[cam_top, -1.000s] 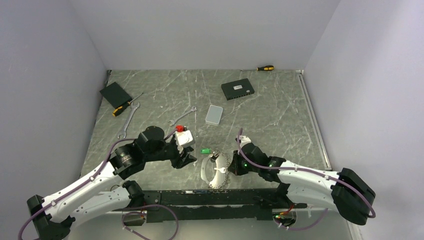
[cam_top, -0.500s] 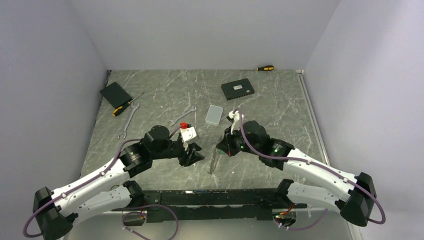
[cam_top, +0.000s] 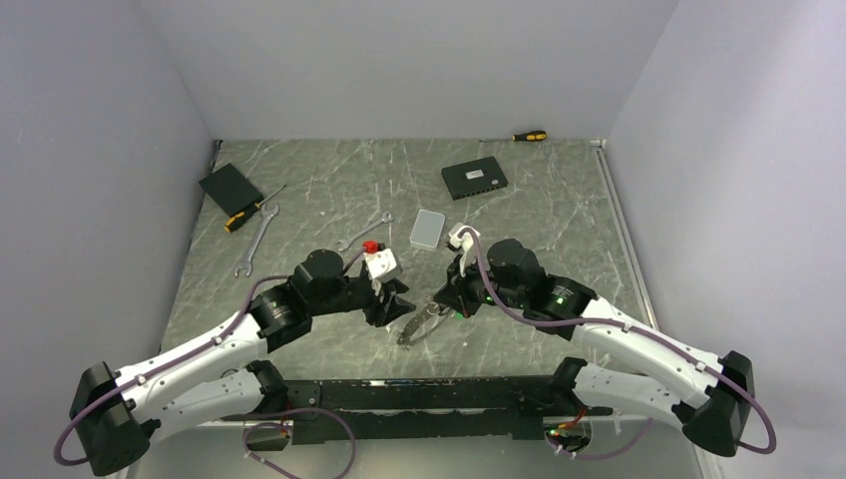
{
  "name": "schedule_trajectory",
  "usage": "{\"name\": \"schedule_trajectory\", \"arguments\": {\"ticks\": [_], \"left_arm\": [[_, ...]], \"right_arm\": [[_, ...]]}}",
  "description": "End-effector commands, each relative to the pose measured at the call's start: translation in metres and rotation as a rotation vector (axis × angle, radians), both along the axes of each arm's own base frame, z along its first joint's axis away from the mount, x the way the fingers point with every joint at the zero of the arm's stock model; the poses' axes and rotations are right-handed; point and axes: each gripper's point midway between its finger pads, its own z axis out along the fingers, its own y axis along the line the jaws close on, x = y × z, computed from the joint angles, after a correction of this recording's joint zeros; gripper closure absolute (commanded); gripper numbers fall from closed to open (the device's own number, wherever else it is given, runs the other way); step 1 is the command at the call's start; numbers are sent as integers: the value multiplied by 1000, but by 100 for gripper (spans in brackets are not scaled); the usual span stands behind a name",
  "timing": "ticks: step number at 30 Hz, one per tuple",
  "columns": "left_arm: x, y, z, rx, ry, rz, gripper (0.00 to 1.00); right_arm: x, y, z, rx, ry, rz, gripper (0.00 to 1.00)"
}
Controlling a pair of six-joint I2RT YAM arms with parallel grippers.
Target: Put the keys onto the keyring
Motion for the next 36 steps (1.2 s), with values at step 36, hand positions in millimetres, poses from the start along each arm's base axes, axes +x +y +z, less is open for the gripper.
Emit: {"name": "schedule_trajectory", "arguments": {"ticks": [36], "left_arm": [[-5, -51, 50, -181, 55, -171, 60]], "right_arm": [[-23, 11, 71, 210, -212, 184, 100]]}}
